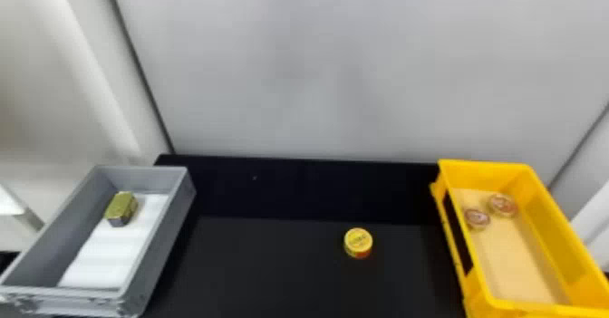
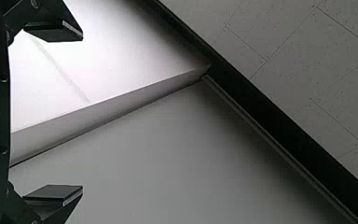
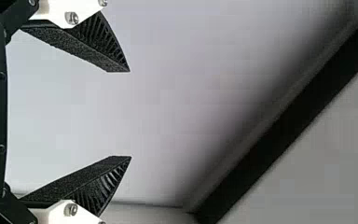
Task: Pick up the round yellow can and place it in the yellow rectangular box
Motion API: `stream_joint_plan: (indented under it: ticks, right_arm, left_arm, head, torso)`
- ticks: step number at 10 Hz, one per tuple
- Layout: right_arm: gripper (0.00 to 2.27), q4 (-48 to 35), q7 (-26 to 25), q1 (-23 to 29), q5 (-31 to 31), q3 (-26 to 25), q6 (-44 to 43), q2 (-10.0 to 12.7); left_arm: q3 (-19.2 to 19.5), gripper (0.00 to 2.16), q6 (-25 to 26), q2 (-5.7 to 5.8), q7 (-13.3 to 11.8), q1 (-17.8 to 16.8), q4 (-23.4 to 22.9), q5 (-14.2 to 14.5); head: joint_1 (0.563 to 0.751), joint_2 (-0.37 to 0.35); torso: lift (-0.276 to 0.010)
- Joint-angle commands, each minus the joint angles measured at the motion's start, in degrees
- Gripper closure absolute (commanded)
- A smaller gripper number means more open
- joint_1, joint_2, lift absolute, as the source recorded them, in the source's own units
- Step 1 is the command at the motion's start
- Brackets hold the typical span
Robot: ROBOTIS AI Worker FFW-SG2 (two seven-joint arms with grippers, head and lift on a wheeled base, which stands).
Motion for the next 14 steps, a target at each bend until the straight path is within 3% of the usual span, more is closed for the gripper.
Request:
stream_joint_plan:
  ticks: [1, 6, 10, 12, 14]
  right_arm:
    - [0.13, 0.33, -0.13, 0.38, -5.94, -2.95, 13.08, 3.70]
    - [0.13, 6.74, 2.94, 6.18, -13.68, -4.71, 21.17, 8.27]
    - [0.13, 11.93, 8.83, 7.94, -21.76, -3.48, 29.17, 8.27]
    - [0.13, 15.01, 13.84, 8.46, -23.87, -2.69, 33.74, 8.27]
    - [0.13, 18.08, 23.34, 8.46, -21.94, -1.46, 39.11, 7.92]
  left_arm:
    - [-0.25, 0.13, -0.03, -0.07, 0.00, 0.05, 0.00, 0.00]
    - [-1.13, 0.13, -0.20, -0.25, 0.00, -0.04, 0.35, 0.00]
    - [-2.18, 0.13, -0.20, -0.51, -0.18, -0.57, 0.88, 0.00]
    - [-2.88, 0.13, -0.38, -0.68, -0.18, -1.36, 1.40, 0.00]
    - [-4.12, 0.13, -1.70, -1.65, -0.18, -2.50, 2.90, -0.17]
  head:
    - [0.663, 0.054]
    - [0.663, 0.054]
    - [0.663, 0.054]
    - [0.663, 0.054]
    - [0.663, 0.054]
  torso:
    - [-0.010]
    - [-0.010]
    - [-0.010]
    - [-0.010]
    - [-0.010]
